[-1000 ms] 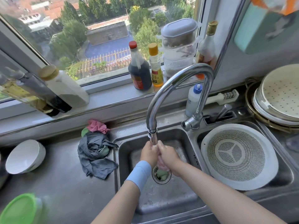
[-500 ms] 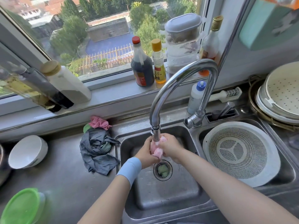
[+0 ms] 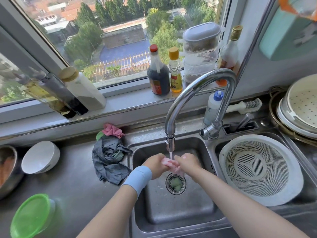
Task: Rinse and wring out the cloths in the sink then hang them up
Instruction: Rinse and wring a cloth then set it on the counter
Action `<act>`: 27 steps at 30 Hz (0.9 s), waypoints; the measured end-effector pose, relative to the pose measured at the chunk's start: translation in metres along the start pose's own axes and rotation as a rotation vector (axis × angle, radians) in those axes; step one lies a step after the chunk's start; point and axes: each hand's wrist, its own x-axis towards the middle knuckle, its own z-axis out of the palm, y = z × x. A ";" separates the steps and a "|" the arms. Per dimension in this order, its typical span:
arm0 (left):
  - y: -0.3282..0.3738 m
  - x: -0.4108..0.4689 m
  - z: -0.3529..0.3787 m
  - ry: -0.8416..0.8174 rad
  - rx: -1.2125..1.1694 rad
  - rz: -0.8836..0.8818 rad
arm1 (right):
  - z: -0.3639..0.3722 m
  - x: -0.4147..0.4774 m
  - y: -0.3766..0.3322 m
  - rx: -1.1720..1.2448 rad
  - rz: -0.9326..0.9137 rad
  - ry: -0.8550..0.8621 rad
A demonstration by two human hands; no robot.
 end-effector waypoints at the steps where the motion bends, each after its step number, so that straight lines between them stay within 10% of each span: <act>1: 0.001 -0.003 -0.003 -0.002 0.042 0.014 | -0.002 -0.003 0.007 0.055 0.022 0.016; 15: 0.015 -0.061 -0.077 -0.023 0.348 0.275 | 0.011 -0.096 -0.041 -0.048 -0.503 -0.053; 27: -0.037 -0.078 -0.082 -0.091 -0.397 0.281 | 0.019 -0.146 -0.135 1.146 -0.084 -0.150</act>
